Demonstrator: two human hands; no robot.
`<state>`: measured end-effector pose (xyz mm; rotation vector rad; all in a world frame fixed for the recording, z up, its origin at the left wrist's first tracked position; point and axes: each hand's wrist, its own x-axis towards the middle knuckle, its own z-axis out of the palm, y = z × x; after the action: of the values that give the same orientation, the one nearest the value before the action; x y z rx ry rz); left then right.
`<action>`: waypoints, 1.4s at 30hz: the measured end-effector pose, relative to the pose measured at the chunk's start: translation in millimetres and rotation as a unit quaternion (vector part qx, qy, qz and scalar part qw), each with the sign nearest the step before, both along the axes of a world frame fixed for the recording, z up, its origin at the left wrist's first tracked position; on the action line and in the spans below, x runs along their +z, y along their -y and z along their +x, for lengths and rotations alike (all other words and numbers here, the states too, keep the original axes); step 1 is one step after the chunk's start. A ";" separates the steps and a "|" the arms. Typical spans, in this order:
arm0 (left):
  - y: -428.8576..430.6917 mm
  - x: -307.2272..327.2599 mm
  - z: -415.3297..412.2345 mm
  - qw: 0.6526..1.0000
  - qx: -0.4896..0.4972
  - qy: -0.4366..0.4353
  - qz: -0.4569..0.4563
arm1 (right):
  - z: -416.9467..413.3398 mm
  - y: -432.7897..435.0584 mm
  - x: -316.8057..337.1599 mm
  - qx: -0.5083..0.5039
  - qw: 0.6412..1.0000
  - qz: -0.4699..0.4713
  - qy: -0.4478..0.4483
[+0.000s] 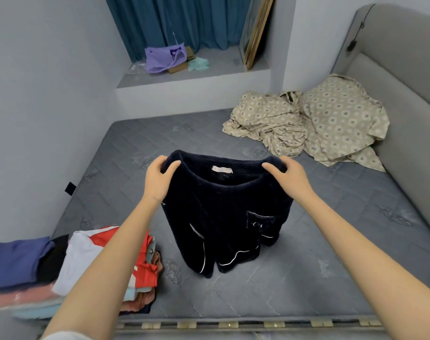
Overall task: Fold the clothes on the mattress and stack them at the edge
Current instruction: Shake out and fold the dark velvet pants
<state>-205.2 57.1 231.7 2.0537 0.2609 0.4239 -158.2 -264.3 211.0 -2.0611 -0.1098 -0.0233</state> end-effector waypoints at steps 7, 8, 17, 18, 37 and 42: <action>2.1 59.1 -39.1 0.992 -0.001 0.123 -0.019 | -41.8 -26.7 63.0 -0.062 0.983 0.069 0.159; -1.1 66.4 -47.8 0.990 -0.006 0.139 -0.017 | -48.5 -28.2 69.8 -0.077 0.978 0.071 0.180; -21.3 114.7 -98.2 0.979 -0.048 0.199 -0.003 | -94.6 -41.8 126.0 -0.193 0.934 0.018 0.301; -21.1 117.2 -98.2 0.979 -0.054 0.197 -0.004 | -96.3 -40.4 130.6 -0.197 0.932 0.016 0.305; -25.3 -119.9 156.1 0.992 -0.006 -0.106 0.069 | 124.9 -24.7 -94.5 -0.150 0.976 -0.150 0.051; -35.7 -216.4 208.9 0.987 0.012 -0.157 0.039 | 190.0 -40.6 -183.8 -0.120 0.971 -0.206 -0.015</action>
<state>3.7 92.8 15.4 2.1923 0.4666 0.1229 31.8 -223.7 27.2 -2.4785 0.1681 -0.1276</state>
